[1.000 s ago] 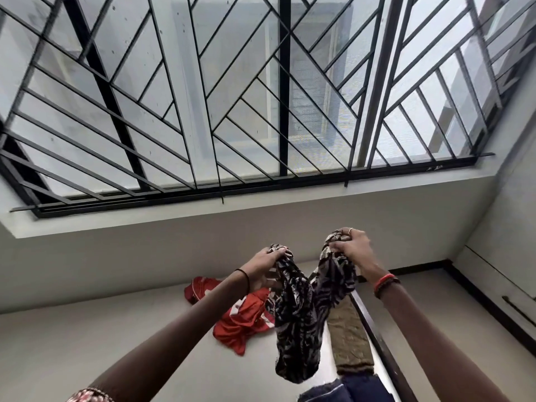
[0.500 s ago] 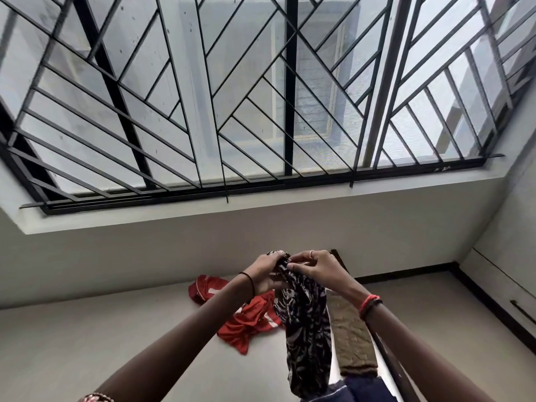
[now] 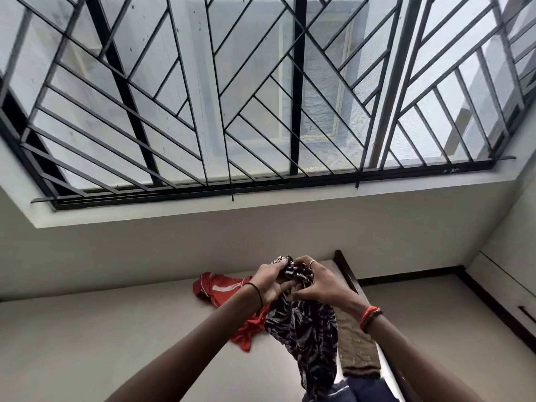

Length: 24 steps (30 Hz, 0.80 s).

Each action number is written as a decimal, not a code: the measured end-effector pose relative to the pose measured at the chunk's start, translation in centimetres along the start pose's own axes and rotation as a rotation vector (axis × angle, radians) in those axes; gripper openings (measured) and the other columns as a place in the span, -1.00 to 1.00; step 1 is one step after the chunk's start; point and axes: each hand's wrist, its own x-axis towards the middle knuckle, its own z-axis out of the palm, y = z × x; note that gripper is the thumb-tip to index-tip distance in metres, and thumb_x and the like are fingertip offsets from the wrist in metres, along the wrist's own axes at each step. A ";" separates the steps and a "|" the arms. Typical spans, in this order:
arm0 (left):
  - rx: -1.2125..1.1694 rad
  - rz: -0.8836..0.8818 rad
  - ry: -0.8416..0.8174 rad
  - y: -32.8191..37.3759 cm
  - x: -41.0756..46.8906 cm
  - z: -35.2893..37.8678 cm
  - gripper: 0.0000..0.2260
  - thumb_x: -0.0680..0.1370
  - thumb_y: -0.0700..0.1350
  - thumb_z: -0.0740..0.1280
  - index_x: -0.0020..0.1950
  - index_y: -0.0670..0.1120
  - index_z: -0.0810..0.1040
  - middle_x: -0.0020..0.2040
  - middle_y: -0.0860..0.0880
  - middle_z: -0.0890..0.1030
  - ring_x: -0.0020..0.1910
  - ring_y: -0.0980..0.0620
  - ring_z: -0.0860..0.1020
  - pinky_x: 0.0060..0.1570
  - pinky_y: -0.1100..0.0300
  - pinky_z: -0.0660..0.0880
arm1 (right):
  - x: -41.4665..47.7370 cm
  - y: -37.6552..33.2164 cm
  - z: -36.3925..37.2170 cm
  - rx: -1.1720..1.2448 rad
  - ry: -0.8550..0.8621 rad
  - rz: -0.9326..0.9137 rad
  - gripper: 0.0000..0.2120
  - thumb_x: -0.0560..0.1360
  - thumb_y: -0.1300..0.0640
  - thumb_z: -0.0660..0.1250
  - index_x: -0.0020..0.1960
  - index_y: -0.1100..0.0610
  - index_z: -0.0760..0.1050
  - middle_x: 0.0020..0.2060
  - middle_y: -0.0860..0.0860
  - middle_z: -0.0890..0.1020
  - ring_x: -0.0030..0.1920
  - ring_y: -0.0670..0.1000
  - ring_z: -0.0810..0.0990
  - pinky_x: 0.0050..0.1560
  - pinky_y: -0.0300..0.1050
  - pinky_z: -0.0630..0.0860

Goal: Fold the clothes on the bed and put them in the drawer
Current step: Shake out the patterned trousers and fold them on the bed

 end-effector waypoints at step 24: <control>2.006 0.348 -0.388 6.4 -3.3 -5.2 -0.78 0.49 -0.11 0.33 0.11 -0.13 0.57 -0.01 -0.11 0.63 -0.01 -0.08 0.56 -0.13 0.16 0.43 | -1.0 -2.3 2.2 -0.162 -0.400 0.008 -0.47 0.35 0.30 0.41 0.26 0.14 0.33 -0.14 0.01 0.51 -0.17 -0.09 0.50 -0.19 -0.20 0.50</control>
